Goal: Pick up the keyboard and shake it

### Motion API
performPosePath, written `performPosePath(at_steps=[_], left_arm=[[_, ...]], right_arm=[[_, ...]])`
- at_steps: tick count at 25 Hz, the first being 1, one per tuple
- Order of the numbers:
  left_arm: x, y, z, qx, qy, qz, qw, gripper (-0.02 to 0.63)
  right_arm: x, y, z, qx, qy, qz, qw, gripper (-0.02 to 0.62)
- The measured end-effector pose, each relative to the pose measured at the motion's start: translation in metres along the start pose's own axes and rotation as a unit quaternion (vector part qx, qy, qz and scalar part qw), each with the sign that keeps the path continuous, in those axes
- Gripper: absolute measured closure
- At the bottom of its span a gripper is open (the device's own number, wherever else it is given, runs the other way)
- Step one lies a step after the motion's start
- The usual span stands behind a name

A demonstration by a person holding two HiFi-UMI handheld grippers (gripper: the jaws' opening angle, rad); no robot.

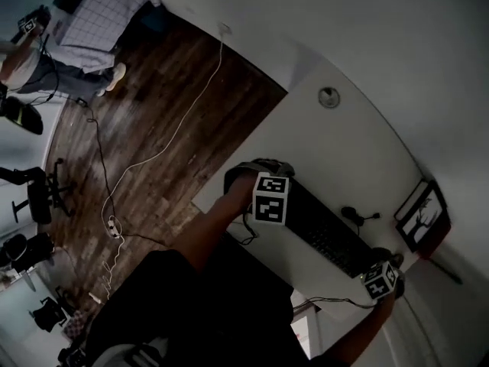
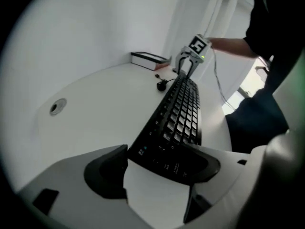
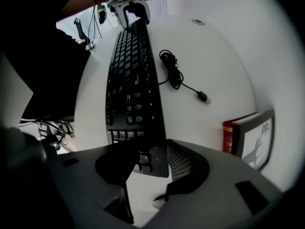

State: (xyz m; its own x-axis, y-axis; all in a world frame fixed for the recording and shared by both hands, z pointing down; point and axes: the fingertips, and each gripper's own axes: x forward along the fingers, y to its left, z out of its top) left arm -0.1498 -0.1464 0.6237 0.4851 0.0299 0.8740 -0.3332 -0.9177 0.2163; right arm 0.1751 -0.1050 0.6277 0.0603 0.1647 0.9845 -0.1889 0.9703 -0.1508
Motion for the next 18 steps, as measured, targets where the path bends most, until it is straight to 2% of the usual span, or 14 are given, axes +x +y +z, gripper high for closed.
performPosePath(at_steps=[1, 3, 4, 6, 7, 9, 13, 15, 17, 18], left_arm=[[-0.005, -0.001, -0.001, 0.009, -0.007, 0.032, 0.9994, 0.271], [-0.009, -0.001, 0.007, 0.051, -0.02, 0.085, 0.9948, 0.279], [-0.01, 0.003, 0.01, 0.082, -0.017, 0.107, 0.9908, 0.295], [-0.01, 0.007, 0.004, 0.149, 0.009, 0.151, 0.9772, 0.382], [-0.01, 0.002, 0.0, 0.171, 0.017, 0.165, 0.9714, 0.383], [-0.01, -0.011, -0.006, 0.173, 0.021, 0.173, 0.9693, 0.417], [-0.01, -0.019, -0.015, 0.128, 0.027, 0.18, 0.9749, 0.454], [-0.015, -0.016, -0.015, 0.136, 0.033, 0.2, 0.9698, 0.501], [-0.021, -0.013, -0.014, 0.147, 0.033, 0.223, 0.9632, 0.571], [-0.023, -0.014, -0.014, 0.149, 0.031, 0.229, 0.9616, 0.584]], right_arm=[[-0.004, -0.002, 0.002, -0.014, 0.013, -0.032, 0.999, 0.407], [-0.008, -0.019, 0.0, -0.048, 0.022, -0.067, 0.996, 0.407], [-0.004, -0.03, 0.001, -0.058, 0.014, -0.08, 0.995, 0.407], [0.007, -0.033, 0.011, -0.075, -0.003, -0.113, 0.991, 0.405], [0.008, -0.025, 0.012, -0.081, -0.004, -0.128, 0.988, 0.405], [0.006, -0.012, 0.011, -0.076, 0.001, -0.16, 0.984, 0.406], [-0.006, -0.012, 0.014, -0.044, -0.003, -0.219, 0.975, 0.408], [-0.025, -0.019, 0.024, -0.007, -0.028, -0.258, 0.966, 0.42], [-0.049, -0.023, 0.037, 0.026, -0.056, -0.301, 0.952, 0.458], [-0.06, -0.022, 0.045, 0.038, -0.07, -0.321, 0.944, 0.485]])
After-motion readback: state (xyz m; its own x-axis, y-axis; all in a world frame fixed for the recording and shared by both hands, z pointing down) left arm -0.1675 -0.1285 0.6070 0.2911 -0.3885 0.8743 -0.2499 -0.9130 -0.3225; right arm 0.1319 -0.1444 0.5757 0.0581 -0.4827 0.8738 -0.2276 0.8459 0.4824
